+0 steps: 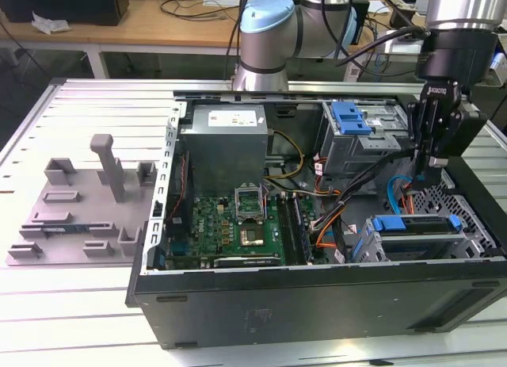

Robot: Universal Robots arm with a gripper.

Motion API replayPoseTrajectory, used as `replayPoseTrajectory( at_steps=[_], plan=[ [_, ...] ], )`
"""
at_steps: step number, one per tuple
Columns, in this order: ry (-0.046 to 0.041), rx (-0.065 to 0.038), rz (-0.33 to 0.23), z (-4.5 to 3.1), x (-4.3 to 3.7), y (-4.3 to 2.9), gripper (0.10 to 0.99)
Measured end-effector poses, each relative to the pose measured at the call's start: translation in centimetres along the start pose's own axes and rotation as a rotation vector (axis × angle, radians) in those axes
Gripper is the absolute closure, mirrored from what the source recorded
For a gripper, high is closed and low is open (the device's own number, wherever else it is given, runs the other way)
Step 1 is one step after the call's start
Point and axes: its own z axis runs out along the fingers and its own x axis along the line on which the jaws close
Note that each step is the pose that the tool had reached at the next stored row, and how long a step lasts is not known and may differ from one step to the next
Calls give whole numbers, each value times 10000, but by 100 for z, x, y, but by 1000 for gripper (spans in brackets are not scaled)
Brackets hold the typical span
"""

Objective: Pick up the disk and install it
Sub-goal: 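Insert the first disk wire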

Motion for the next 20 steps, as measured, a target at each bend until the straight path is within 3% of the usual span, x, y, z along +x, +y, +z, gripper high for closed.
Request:
replayPoseTrajectory(
  at_steps=[14,18,20],
  plan=[
    [325,39,13,-10,-98,23,800],
    [371,45,15,-8,-103,23,922],
    [372,45,14,-7,-103,23,922]
  ],
)
